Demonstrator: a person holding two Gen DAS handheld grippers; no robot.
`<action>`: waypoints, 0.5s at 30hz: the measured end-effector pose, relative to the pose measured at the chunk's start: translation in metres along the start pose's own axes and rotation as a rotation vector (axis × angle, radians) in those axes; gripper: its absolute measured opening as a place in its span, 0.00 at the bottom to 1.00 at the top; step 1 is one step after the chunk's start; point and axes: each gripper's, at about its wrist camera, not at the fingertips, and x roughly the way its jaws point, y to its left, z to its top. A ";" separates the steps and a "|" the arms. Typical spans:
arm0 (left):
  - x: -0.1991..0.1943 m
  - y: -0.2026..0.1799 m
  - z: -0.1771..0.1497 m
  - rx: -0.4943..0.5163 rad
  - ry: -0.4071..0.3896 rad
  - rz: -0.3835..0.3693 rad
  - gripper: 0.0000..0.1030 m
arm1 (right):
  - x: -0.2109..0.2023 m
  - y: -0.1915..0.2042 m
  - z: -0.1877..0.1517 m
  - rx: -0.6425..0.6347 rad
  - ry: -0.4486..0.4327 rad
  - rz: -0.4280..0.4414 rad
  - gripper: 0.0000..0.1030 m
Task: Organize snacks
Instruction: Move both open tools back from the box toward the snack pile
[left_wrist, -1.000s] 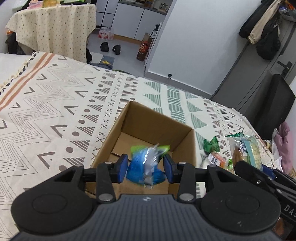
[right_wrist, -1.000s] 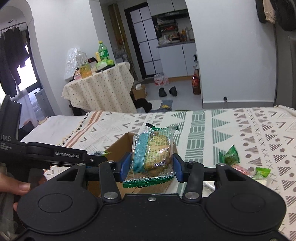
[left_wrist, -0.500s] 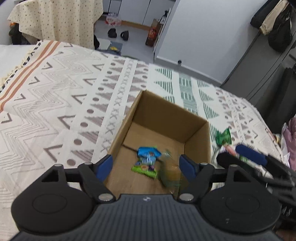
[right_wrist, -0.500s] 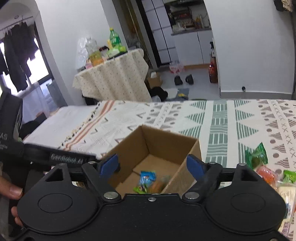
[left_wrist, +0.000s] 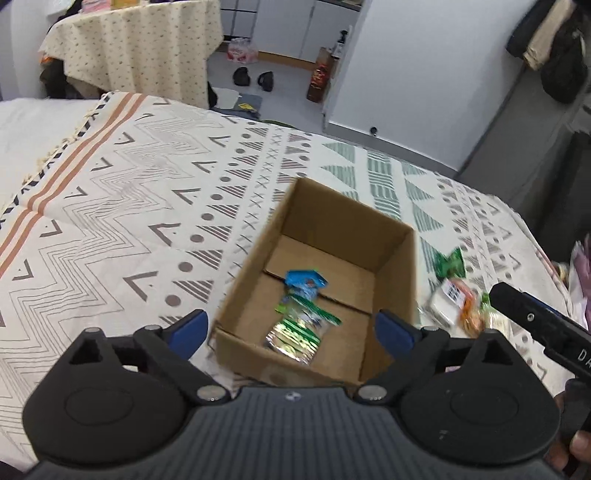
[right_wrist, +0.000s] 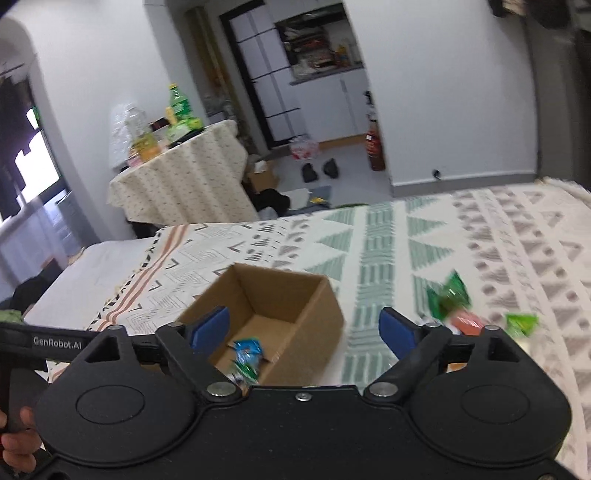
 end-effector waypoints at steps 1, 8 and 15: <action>-0.003 -0.004 -0.004 0.000 -0.004 -0.009 0.94 | -0.003 -0.004 -0.002 0.017 0.002 -0.013 0.90; -0.017 -0.028 -0.025 0.012 0.000 -0.057 0.94 | -0.035 -0.027 -0.016 0.075 -0.018 -0.066 0.93; -0.026 -0.052 -0.046 0.050 0.002 -0.050 0.96 | -0.055 -0.046 -0.033 0.089 0.003 -0.081 0.98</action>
